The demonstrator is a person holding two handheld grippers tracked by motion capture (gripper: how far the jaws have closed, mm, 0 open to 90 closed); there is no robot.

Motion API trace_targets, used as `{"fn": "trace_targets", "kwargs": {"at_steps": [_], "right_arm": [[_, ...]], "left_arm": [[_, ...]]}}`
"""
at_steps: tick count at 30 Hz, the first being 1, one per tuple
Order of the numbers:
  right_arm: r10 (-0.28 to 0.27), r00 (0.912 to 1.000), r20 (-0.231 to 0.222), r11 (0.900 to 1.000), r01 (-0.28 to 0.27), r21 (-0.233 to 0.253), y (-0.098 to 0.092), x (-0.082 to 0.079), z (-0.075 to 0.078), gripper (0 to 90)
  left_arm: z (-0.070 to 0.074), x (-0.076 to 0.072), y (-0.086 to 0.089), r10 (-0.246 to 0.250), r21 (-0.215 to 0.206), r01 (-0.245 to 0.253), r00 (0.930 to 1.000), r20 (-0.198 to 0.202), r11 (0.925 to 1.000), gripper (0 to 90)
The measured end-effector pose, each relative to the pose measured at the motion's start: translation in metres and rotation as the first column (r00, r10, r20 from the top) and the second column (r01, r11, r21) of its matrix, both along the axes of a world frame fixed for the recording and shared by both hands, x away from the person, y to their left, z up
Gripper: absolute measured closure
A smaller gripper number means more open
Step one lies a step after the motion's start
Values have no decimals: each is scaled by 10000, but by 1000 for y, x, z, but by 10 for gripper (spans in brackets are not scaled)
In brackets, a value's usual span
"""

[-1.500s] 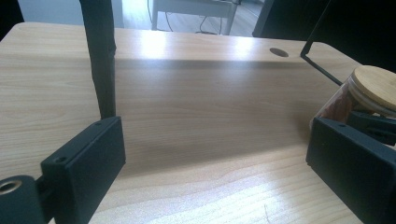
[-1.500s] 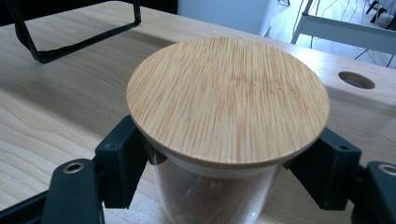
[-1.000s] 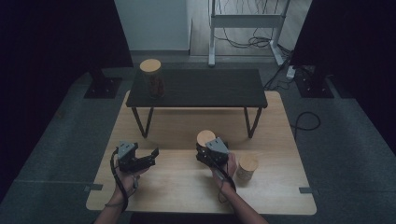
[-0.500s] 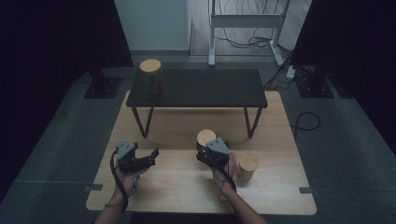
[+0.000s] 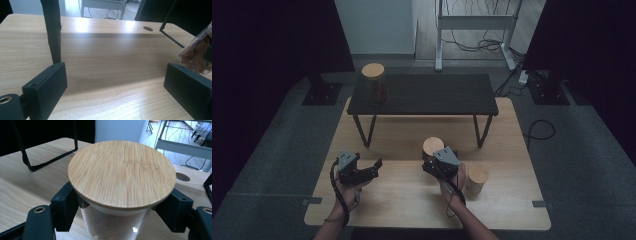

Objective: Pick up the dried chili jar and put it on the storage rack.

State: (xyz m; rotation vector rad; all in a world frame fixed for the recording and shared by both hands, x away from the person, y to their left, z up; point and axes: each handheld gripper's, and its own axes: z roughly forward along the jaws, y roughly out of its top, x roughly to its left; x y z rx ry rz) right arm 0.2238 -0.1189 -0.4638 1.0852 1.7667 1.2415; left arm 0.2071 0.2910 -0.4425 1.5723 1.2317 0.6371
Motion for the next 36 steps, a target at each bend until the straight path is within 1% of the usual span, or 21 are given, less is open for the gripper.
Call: {"fn": "trace_targets", "kwargs": {"at_steps": [36], "right_arm": [[55,9996,293,9999,-59,131,-4,-7,12,256]], "left_arm": [[1,-1,0,9,-41,-9,10000,46,10000,45]]}}
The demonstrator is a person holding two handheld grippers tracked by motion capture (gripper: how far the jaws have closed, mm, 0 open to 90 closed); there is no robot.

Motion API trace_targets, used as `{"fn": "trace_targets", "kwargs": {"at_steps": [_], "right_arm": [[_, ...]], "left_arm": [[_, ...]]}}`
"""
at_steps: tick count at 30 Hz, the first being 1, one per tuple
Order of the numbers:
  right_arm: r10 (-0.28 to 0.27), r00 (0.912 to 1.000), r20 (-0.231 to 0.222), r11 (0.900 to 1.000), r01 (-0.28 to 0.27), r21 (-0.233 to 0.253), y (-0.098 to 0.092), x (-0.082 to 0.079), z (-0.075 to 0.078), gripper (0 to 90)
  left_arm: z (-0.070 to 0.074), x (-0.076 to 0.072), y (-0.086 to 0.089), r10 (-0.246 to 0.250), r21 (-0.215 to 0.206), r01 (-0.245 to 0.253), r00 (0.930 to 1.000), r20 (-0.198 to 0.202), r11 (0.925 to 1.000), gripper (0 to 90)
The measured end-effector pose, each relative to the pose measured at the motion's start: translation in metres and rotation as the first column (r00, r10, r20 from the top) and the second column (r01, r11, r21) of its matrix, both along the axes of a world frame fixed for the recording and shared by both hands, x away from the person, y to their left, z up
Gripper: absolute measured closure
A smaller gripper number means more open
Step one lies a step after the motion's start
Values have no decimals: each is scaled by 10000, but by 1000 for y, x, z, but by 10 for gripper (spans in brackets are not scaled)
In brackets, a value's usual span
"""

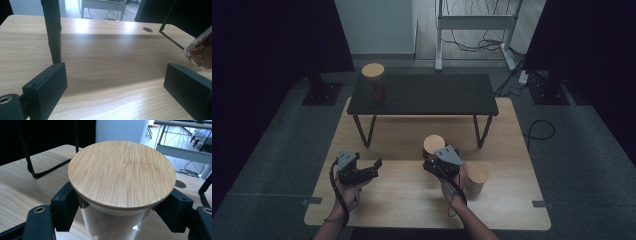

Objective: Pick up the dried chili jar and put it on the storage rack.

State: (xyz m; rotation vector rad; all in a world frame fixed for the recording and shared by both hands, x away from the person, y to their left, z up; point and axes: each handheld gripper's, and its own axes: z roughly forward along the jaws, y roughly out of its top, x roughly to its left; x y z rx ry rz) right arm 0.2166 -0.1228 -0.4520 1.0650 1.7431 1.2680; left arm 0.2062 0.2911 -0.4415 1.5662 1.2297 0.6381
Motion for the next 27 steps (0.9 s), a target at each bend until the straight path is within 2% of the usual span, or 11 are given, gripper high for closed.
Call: {"fn": "trace_targets", "kwargs": {"at_steps": [27], "right_arm": [[-19,9997,250,10000,21,-90,0,-3,15,256]], "left_arm": [[2,-3,1,9,-43,-9,10000,97,10000,46]]}}
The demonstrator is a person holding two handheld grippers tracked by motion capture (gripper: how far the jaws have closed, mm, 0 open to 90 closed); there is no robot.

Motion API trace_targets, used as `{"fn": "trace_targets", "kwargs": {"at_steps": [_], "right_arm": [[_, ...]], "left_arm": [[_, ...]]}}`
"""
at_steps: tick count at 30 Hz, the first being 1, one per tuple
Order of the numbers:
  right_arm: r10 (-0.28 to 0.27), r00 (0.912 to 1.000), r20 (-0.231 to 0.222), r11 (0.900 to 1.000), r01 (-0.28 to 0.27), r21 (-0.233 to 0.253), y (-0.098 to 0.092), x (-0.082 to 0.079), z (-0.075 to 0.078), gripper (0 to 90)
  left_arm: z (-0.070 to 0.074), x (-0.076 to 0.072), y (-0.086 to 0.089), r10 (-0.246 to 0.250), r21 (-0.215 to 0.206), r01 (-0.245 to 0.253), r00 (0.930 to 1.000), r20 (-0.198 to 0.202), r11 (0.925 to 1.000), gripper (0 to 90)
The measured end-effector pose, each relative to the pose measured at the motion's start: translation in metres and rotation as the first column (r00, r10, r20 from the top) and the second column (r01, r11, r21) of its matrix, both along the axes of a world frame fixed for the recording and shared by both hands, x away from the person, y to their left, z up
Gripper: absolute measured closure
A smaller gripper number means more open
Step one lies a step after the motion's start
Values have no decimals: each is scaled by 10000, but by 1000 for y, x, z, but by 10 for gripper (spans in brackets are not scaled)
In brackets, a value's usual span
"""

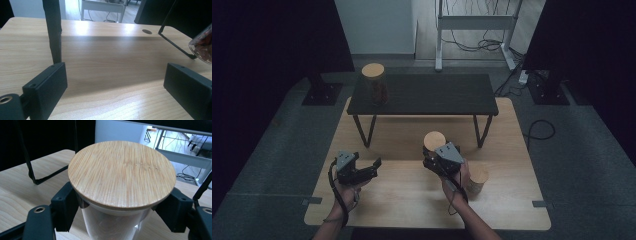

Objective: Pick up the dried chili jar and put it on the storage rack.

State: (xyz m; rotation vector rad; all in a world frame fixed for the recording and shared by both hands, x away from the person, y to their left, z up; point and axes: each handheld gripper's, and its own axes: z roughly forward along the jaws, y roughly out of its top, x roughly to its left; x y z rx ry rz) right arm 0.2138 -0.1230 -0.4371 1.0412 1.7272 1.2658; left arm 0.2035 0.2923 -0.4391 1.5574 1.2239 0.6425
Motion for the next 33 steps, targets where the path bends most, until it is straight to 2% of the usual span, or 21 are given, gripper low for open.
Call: {"fn": "trace_targets", "kwargs": {"at_steps": [33], "right_arm": [[37,9997,253,10000,-35,-72,2,3,24,256]], "left_arm": [[3,-3,2,0,-24,0,9999,125,10000,46]]}}
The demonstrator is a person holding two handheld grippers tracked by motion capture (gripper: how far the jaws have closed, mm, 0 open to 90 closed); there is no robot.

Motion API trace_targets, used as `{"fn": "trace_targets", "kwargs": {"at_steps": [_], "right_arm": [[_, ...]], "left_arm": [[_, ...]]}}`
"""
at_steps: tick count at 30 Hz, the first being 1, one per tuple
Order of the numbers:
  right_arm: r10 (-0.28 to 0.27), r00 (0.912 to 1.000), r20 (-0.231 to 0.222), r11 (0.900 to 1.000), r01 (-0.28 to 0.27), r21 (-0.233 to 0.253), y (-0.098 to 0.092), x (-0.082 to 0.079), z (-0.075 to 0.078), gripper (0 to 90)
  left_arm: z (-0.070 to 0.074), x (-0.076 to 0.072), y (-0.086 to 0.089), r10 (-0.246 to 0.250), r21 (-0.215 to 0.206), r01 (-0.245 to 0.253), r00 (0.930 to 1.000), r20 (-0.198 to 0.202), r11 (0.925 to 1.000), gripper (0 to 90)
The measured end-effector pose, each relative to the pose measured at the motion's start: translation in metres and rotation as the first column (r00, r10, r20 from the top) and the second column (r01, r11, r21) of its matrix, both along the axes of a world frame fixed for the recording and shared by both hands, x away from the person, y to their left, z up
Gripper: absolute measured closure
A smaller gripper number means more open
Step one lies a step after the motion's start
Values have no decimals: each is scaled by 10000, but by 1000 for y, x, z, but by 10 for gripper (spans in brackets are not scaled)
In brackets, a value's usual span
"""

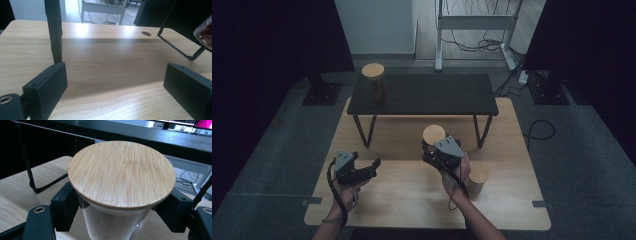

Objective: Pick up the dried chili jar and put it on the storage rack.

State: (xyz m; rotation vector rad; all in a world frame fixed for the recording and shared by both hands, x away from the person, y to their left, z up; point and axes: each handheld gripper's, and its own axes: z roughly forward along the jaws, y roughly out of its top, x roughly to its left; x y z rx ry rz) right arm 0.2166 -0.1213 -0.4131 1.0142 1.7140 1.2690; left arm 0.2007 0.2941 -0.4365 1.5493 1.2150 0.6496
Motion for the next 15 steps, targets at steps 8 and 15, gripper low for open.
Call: {"fn": "trace_targets", "kwargs": {"at_steps": [8,15], "right_arm": [[35,10000,70,10000,-35,-26,1,1,6,256],[39,9998,178,10000,-39,-29,2,1,11,256]], "left_arm": [[1,-1,0,4,-21,-4,10000,34,10000,46],[1,-1,1,19,-22,-19,10000,39,10000,47]]}}
